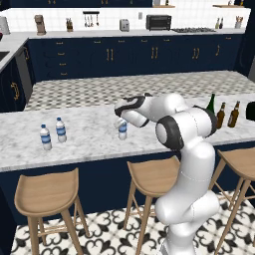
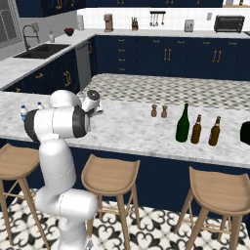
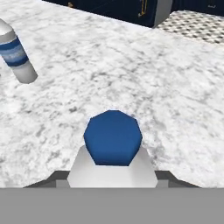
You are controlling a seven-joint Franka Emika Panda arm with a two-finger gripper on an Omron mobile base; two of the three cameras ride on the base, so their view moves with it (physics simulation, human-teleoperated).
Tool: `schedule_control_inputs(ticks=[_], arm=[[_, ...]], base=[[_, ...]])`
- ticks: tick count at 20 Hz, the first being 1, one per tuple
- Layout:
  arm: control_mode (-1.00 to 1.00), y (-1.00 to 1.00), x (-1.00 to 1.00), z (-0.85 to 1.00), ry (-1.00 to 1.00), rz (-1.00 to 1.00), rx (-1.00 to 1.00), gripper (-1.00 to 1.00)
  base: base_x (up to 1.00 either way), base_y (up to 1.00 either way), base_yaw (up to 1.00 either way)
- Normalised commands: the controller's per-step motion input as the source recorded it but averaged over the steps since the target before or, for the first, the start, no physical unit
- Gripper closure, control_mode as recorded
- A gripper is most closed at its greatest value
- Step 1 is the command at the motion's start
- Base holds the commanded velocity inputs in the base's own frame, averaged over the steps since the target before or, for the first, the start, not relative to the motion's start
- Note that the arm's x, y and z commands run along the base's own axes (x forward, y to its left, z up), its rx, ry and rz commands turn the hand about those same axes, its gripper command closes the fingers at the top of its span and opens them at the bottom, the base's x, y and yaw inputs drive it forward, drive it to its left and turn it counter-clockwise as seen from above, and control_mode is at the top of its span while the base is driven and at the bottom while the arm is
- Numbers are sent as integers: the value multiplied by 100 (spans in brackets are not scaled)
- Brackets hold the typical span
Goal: Move the plastic bottles in the middle to the plastics group, and the glass bottles in the middle to the glass group.
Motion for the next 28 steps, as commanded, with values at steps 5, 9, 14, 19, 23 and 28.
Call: schedule_control_inputs(ticks=[5,9,14,19,23,28], arm=[[-100,81,-3,0,0,19,0,100],[-100,78,0,2,-1,12,0,100],[-100,86,6,0,-4,12,0,100],[-100,63,9,0,-3,5,0,100],[-100,51,0,0,-1,5,0,100],[-100,60,18,-1,-3,3,0,100]], base=[[0,0,0],[0,0,0],[0,0,0],[0,0,0],[0,0,0],[0,0,0]])
